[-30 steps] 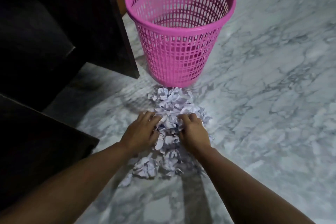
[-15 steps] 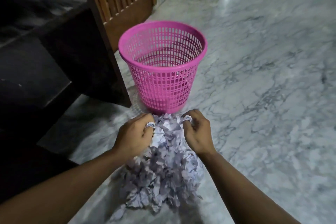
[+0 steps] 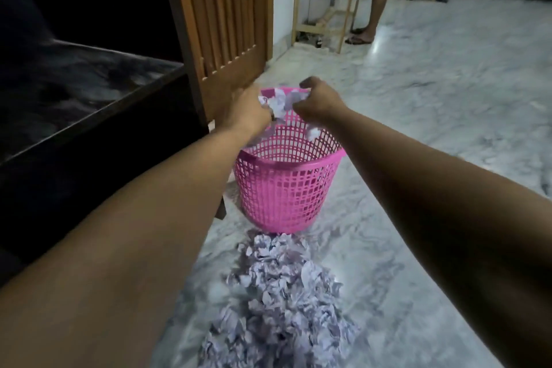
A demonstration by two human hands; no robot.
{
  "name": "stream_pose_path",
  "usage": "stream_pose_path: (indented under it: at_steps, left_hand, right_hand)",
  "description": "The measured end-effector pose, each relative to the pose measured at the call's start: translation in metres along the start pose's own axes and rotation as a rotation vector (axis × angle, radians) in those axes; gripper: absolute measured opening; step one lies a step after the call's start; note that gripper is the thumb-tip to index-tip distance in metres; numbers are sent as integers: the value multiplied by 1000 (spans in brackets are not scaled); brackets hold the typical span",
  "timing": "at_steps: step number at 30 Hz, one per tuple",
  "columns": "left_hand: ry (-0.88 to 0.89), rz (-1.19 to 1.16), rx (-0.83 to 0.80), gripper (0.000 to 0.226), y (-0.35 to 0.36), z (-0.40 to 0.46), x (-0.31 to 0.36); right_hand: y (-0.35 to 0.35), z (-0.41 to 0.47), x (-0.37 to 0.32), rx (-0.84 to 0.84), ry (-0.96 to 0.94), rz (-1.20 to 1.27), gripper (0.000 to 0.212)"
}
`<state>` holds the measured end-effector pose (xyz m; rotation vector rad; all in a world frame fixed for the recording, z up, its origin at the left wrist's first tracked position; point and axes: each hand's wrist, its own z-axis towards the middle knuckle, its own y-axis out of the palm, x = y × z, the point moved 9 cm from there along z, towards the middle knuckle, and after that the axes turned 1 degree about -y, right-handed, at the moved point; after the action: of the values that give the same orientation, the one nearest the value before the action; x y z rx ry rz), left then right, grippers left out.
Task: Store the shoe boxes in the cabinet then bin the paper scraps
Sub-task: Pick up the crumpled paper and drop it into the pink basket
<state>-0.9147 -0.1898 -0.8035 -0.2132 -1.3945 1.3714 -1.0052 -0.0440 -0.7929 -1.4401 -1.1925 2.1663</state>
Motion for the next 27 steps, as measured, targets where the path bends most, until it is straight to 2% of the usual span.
stream_pose_path:
  at_steps: [2,3,4,6,9,13,15,18,20,21,24,25,27]
  left_hand:
    - [-83,85,-327,46,46,-3,-12]
    - [-86,90,-408,58,59,-8,-13]
    - [-56,86,-418,64,64,-11,-12]
    - [103,54,-226,61,50,-15,1]
    - [322,-115,113,40,2,-27,16]
    - [497,-207,292,21,-37,-68,14]
    - [596,-199,293,12,-35,-110,8]
    - [652,-147,89,9,9,-177,-28]
    - [540,-55,-80,22,55,-212,-76]
    - [435,10,-185,36,79,-225,-104]
    - [123,212,-577,88,147,-259,-178]
    - [105,258,-675,99,162,-269,-188]
    - [157,294,-759,106,183,-283,-186]
  right_hand:
    - [11,-1,4,-107,63,-36,63]
    - [10,-5,5,-99,58,-38,67]
    - [6,-11,5,-59,32,-15,68]
    - [-6,-30,9,75,-75,133,62]
    - [-23,-72,29,304,-259,396,42]
    - [-20,-138,94,482,-168,535,27]
    - [3,-169,138,477,-47,501,24]
    - [62,-208,198,252,107,342,27]
    - [102,-233,223,56,164,182,26]
    - [120,-244,230,-40,188,94,35]
    - [163,-268,239,-276,300,-143,84]
    - [174,-273,236,-336,309,-210,96]
    - [197,-278,226,-426,270,-288,104]
